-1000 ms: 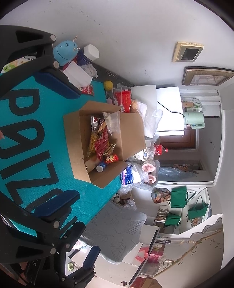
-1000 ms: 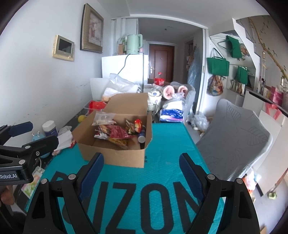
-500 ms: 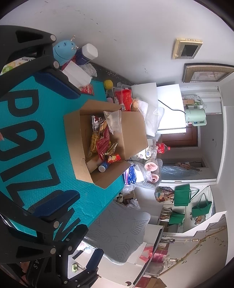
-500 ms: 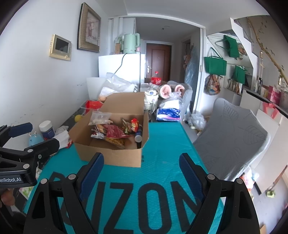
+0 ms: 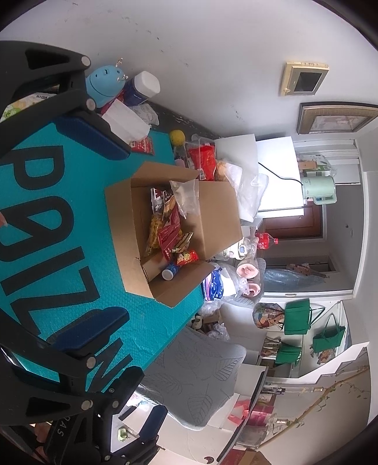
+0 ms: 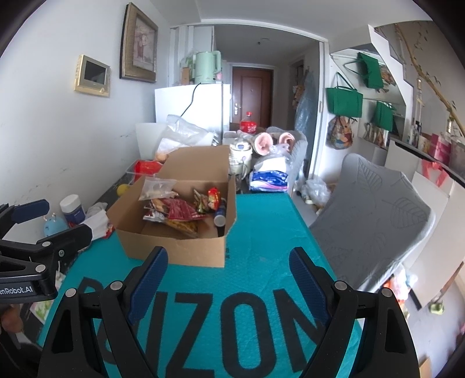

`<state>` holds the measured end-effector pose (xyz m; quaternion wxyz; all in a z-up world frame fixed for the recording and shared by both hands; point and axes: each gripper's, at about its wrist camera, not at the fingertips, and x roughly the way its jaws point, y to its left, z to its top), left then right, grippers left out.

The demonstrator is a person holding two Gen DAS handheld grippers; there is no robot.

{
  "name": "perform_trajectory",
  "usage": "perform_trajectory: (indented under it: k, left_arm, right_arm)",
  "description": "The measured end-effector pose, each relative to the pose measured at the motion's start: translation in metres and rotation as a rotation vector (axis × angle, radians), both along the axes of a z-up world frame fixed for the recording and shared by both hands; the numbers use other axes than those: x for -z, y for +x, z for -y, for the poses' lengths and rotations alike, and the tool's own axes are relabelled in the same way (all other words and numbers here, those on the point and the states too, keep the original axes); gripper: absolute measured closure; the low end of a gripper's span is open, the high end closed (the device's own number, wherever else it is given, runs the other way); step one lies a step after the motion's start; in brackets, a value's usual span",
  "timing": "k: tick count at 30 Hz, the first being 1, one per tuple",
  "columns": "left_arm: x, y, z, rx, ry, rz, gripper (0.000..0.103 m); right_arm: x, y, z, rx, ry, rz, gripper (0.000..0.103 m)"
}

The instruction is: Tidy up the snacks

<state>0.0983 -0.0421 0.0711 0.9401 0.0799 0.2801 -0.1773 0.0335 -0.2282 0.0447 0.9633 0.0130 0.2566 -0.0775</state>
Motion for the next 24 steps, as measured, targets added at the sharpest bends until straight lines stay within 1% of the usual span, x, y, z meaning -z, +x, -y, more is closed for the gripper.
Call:
perform_trajectory:
  k: [9, 14, 24]
  left_arm:
    - [0.004, 0.004, 0.006, 0.009, 0.039, -0.004, 0.000]
    - [0.002, 0.006, 0.008, 0.004, 0.050, 0.013, 0.000]
    - [0.010, 0.016, 0.002, -0.010, 0.038, -0.020, 0.000]
  right_arm:
    - [0.001, 0.003, -0.001, -0.005, 0.001, -0.009, 0.017]
    - [0.000, 0.007, 0.003, 0.003, -0.002, -0.012, 0.017]
    - [-0.001, 0.011, 0.004, 0.020, 0.002, -0.025, 0.017]
